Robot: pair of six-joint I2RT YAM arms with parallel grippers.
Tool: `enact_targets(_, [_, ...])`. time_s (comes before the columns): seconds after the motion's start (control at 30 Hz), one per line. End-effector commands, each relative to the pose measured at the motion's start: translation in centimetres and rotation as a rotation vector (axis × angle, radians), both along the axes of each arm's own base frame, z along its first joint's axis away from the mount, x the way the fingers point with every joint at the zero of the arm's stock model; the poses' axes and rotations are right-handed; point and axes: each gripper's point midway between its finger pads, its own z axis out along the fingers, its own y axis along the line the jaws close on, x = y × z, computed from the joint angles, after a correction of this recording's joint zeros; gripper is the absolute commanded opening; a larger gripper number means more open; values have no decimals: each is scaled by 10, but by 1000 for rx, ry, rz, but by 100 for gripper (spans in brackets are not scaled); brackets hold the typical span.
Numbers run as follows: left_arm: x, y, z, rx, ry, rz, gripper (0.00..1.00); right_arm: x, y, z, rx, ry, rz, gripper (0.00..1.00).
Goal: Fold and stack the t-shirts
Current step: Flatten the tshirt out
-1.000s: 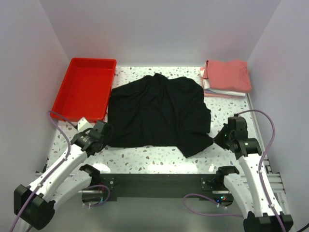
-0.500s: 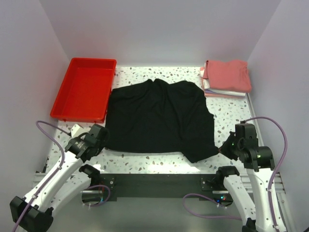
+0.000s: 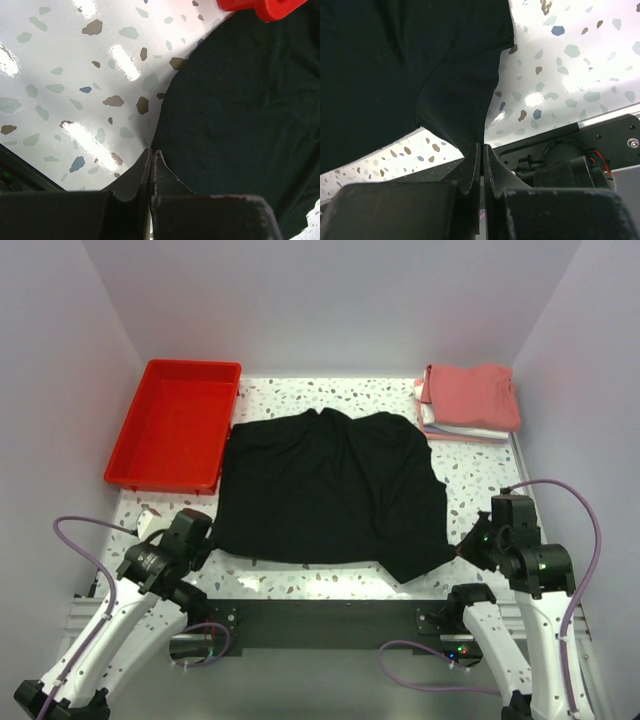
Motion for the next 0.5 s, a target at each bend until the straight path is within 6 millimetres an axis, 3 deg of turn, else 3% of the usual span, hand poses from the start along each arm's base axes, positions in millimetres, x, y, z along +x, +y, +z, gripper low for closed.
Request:
enact_targets(0.0, [3, -2, -9, -16, 12, 27, 0, -12, -4, -13, -30, 83, 19, 0])
enact_targets(0.27, [26, -2, 4, 42, -18, 27, 0, 39, 4, -15, -3, -36, 18, 0])
enact_targets(0.47, [47, 1, 25, 72, -111, 48, 0, 86, 1, 11, -26, -183, 10, 0])
